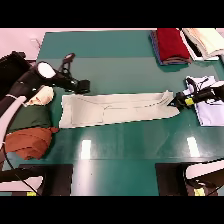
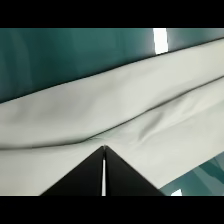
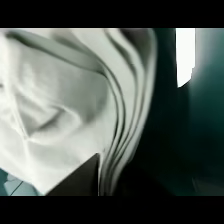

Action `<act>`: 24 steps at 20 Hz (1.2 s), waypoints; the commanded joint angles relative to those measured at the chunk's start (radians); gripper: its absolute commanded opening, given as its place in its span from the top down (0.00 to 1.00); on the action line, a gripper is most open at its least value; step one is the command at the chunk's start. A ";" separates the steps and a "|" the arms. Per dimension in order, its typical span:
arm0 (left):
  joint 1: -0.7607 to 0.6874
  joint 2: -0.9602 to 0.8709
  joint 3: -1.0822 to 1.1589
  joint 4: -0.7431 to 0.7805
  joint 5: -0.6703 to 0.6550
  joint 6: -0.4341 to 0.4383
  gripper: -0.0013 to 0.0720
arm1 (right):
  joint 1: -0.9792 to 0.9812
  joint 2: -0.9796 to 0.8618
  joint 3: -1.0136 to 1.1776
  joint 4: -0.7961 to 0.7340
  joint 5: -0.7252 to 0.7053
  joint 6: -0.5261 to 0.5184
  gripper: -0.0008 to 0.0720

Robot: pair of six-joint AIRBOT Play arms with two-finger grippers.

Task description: Fold the shirts.

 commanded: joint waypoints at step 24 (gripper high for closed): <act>-0.060 -0.199 0.276 0.012 0.007 -0.031 0.95 | 0.718 0.333 0.461 0.193 -0.087 0.154 0.96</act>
